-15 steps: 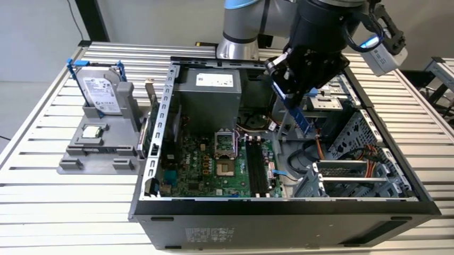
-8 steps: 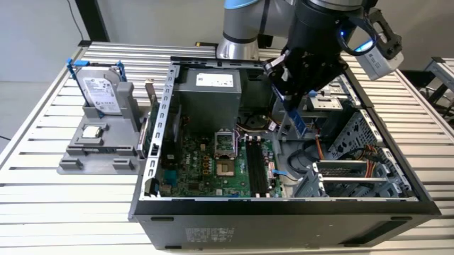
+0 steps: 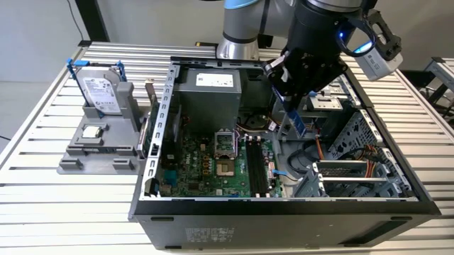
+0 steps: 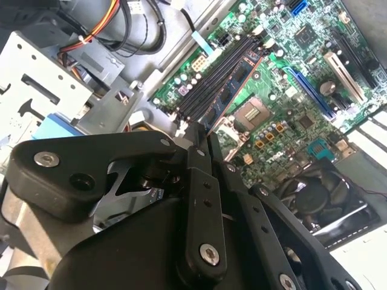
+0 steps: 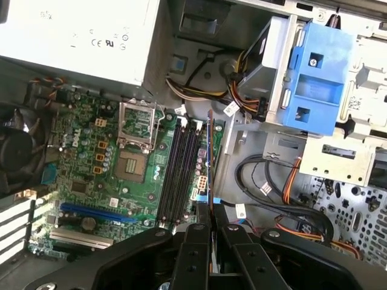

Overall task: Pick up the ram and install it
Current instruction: 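Insert the ram into the slot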

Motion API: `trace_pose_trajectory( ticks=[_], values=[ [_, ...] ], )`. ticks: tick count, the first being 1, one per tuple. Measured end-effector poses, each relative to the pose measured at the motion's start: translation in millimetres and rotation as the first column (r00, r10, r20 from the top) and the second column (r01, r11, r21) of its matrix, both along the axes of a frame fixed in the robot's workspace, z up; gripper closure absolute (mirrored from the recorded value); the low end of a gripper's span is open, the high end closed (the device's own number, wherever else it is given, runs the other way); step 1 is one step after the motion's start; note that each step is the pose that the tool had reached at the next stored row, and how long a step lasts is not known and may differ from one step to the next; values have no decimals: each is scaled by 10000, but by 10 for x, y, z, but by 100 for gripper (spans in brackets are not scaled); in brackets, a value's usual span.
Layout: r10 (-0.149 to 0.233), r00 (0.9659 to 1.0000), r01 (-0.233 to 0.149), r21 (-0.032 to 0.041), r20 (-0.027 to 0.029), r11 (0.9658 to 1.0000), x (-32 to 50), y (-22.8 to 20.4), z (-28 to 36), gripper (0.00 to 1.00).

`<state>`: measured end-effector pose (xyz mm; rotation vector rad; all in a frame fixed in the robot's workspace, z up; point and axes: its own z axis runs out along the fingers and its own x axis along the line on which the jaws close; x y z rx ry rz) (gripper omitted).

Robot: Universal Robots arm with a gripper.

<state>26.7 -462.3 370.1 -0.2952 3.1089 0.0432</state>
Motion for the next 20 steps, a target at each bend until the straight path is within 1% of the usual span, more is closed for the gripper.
trace_pose_trajectory(
  ticks=[20],
  values=[
    [0,10000,0,-24,0,10000,0,0,-69,100]
  ],
)
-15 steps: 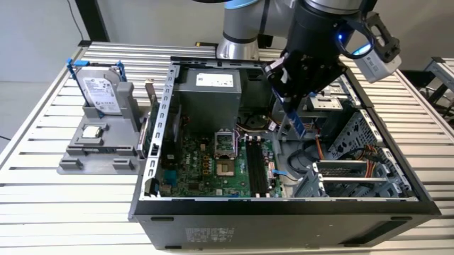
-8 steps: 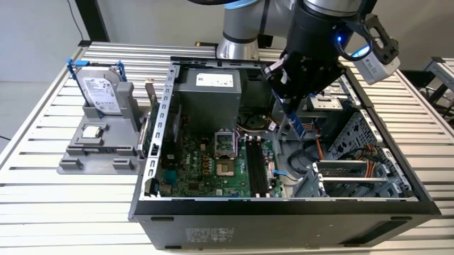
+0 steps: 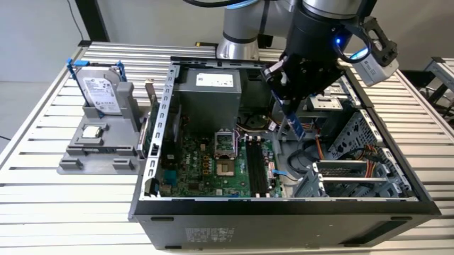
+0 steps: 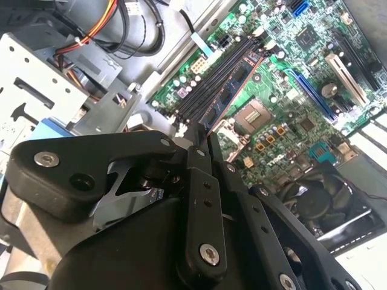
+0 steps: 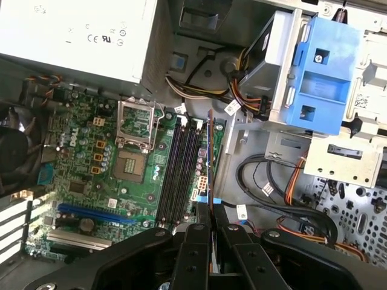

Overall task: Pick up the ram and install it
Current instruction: 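Insert the ram into the slot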

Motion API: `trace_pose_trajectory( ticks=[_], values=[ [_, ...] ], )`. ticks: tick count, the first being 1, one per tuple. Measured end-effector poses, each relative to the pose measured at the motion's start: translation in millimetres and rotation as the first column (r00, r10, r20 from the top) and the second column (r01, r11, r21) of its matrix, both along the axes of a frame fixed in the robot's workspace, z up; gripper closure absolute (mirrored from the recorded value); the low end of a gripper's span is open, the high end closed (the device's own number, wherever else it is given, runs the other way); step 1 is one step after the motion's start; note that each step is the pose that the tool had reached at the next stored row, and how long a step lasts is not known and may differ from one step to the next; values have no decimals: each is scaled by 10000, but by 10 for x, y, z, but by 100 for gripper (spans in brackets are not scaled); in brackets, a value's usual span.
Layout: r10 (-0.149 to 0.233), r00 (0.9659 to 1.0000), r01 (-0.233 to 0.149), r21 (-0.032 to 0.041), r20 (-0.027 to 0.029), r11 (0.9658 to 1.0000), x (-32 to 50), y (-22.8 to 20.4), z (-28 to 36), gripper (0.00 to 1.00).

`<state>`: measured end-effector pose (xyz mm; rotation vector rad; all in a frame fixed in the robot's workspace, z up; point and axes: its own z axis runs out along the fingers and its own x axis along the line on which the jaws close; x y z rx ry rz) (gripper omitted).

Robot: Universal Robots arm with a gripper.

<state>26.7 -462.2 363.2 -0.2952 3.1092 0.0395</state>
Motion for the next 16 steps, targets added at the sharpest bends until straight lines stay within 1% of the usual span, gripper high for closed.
trace_pose_trajectory(
  ticks=[16],
  values=[
    [0,10000,0,-18,0,10000,0,0,-57,100]
  ],
)
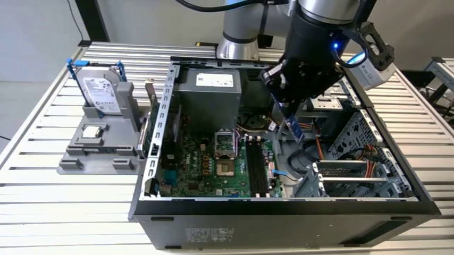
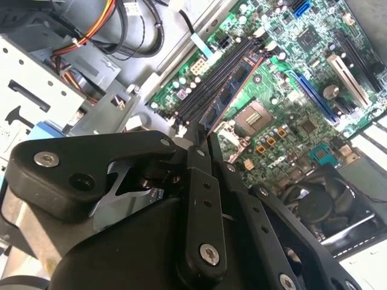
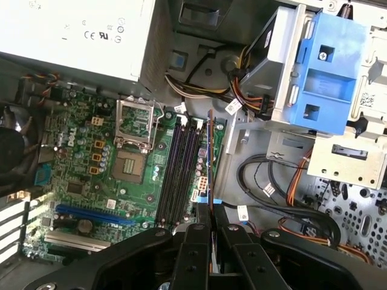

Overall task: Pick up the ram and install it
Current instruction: 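Insert the ram into the slot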

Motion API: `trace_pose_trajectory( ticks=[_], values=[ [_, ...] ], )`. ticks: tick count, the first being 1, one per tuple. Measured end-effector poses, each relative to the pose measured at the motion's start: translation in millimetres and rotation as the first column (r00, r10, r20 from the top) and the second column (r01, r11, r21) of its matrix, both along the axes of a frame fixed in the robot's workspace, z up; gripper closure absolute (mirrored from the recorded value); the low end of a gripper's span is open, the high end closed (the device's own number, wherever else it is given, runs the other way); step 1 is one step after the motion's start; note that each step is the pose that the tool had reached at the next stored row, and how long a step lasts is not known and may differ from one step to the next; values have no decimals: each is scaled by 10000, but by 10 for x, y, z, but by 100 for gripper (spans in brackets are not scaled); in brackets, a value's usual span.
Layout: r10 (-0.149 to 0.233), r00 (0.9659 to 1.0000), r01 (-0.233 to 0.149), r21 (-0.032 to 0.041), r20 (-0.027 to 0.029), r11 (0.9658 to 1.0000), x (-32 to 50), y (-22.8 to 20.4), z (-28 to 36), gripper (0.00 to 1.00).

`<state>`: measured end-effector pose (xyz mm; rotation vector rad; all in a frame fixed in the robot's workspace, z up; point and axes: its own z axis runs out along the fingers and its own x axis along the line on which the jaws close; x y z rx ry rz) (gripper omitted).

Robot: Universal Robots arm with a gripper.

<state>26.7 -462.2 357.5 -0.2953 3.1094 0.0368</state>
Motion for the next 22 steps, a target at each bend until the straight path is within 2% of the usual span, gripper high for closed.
trace_pose_trajectory(
  ticks=[5,9,13,16,22],
  values=[
    [0,10000,0,0,1,10000,0,0,-8,100],
    [-36,10000,36,1,2,10000,0,0,-41,100],
    [-442,9990,442,3,2,9990,0,0,-102,100],
    [-765,9971,765,1,2,9971,0,0,-141,100],
    [-1132,9936,1132,1,3,9936,0,0,-207,100]
  ],
)
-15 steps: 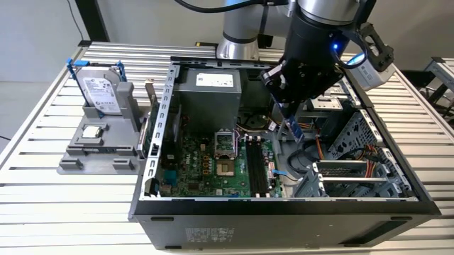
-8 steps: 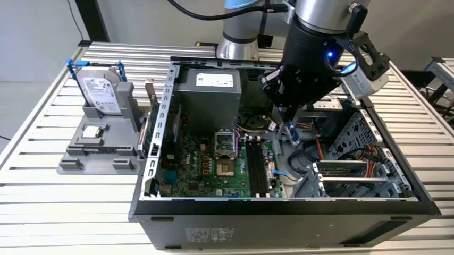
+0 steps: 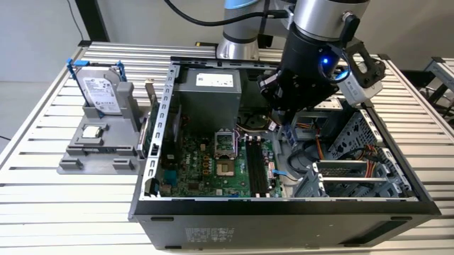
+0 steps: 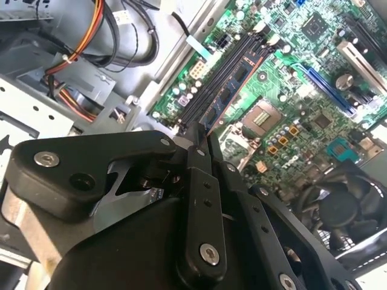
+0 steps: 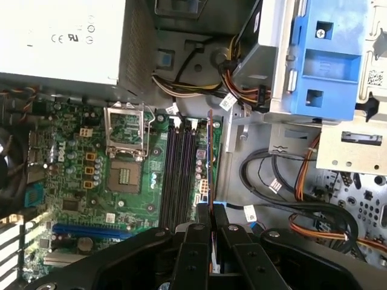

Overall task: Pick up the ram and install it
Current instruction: 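Insert the ram into the slot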

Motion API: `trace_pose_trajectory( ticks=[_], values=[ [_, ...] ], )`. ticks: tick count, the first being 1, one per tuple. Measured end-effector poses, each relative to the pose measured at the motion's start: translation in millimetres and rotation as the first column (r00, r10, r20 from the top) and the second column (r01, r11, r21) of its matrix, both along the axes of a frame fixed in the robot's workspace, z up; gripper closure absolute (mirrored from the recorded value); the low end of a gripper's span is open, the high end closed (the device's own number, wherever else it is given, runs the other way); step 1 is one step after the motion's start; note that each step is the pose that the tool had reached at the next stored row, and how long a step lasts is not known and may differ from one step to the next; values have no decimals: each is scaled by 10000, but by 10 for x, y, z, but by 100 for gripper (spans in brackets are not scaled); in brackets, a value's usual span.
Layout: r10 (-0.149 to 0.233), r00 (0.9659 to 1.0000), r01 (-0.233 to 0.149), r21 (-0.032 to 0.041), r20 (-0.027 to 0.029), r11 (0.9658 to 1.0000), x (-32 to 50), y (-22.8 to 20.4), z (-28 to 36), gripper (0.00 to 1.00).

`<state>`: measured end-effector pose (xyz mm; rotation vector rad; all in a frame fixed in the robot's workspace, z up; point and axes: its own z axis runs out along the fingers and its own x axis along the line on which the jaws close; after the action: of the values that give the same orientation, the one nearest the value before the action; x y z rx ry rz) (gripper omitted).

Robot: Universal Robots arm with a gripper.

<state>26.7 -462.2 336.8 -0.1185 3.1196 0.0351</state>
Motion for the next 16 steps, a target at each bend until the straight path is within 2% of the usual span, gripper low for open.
trace_pose_trajectory(
  ticks=[16],
  values=[
    [-305,9995,305,-2,0,9995,-7,9,-189,100]
  ],
)
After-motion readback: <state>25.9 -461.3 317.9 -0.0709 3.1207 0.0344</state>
